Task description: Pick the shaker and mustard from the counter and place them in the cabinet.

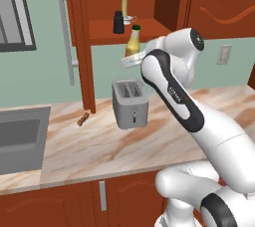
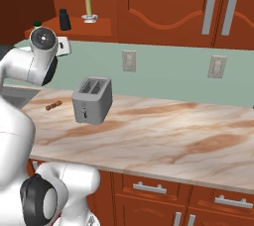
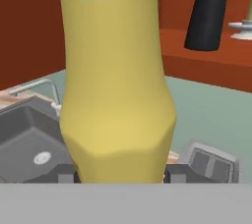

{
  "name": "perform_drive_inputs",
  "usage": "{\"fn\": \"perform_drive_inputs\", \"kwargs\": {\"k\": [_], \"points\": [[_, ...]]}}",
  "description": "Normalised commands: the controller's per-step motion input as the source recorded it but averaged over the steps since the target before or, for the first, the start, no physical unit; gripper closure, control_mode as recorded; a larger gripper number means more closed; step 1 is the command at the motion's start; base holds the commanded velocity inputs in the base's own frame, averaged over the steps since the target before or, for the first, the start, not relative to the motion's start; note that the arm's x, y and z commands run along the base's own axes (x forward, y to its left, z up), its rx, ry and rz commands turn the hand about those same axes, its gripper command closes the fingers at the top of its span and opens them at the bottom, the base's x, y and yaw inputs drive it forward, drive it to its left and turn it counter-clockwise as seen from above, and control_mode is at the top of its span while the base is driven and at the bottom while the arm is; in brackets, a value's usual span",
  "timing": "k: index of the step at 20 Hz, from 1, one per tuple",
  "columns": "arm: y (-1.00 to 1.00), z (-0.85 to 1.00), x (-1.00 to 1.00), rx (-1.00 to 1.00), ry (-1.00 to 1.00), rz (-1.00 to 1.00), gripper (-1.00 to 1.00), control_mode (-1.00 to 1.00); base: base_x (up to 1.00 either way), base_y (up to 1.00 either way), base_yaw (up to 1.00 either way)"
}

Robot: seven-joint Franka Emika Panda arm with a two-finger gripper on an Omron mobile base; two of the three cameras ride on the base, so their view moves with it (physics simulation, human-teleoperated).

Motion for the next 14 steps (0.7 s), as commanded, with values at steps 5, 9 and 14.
{"fn": "perform_drive_inputs", "kwargs": {"k": [5, 9, 14], "points": [[-0.13, 0.31, 0.00, -0.02, 0.00, -0.15, 1.00, -1.00, 0.00, 0.00, 0.00], [-0.01, 0.17, 0.00, -0.04, 0.00, -0.26, 1.00, -1.00, 0.00, 0.00, 0.00], [-0.03, 0.10, 0.02, -0.02, 0.00, -0.23, 1.00, -1.00, 0.00, 0.00, 0.00]]}}
